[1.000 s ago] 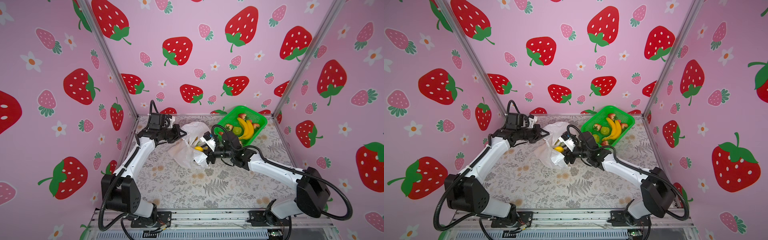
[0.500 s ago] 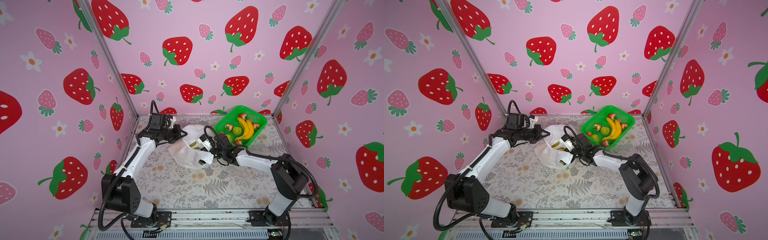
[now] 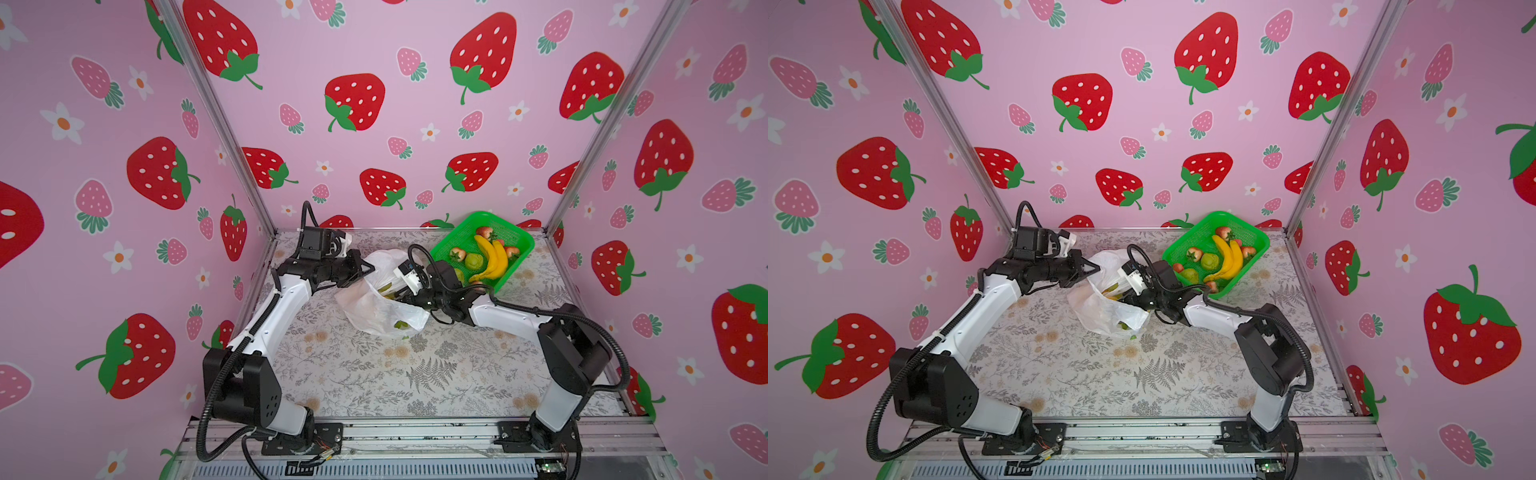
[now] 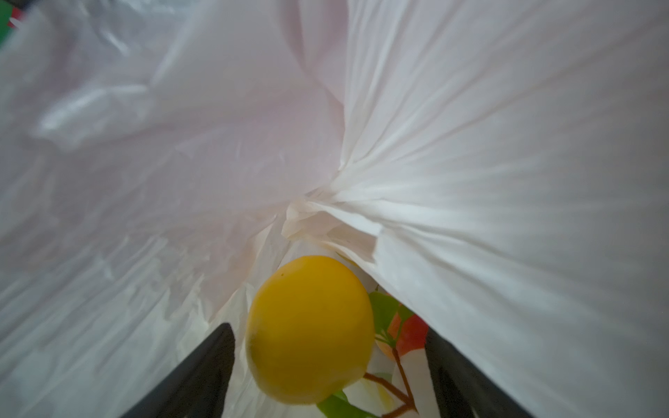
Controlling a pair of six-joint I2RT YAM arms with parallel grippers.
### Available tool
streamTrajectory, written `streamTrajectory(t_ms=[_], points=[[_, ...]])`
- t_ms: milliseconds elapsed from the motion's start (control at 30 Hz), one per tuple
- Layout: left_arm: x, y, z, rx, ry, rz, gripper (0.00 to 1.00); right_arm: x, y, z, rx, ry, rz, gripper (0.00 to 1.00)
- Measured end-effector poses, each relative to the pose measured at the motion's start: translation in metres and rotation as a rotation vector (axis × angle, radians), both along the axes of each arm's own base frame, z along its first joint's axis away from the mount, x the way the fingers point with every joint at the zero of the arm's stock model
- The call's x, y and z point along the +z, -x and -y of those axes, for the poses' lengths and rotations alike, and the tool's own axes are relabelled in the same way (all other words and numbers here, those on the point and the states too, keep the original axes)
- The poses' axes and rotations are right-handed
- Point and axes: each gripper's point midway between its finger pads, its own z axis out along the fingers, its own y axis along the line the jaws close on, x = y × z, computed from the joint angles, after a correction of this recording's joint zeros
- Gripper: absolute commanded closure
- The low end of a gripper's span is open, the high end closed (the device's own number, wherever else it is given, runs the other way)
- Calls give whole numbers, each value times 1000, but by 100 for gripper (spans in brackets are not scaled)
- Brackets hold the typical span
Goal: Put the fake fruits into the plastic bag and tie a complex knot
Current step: 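Open the right gripper inside the bag and draw it back out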
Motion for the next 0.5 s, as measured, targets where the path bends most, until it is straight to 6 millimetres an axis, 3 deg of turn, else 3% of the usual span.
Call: streamTrajectory(t_ms=[200,333,433,500], points=[[0,0,0,0,0,0,100,34,-11,19,-37,-77,32,13],[0,0,0,0,0,0,100,45,-7,23,-26,-107,46,30],[0,0,0,0,0,0,100,45,-3,23,-14,-113,38,44],[0,0,0,0,0,0,100,40,-1,22,-3,-111,22,48]])
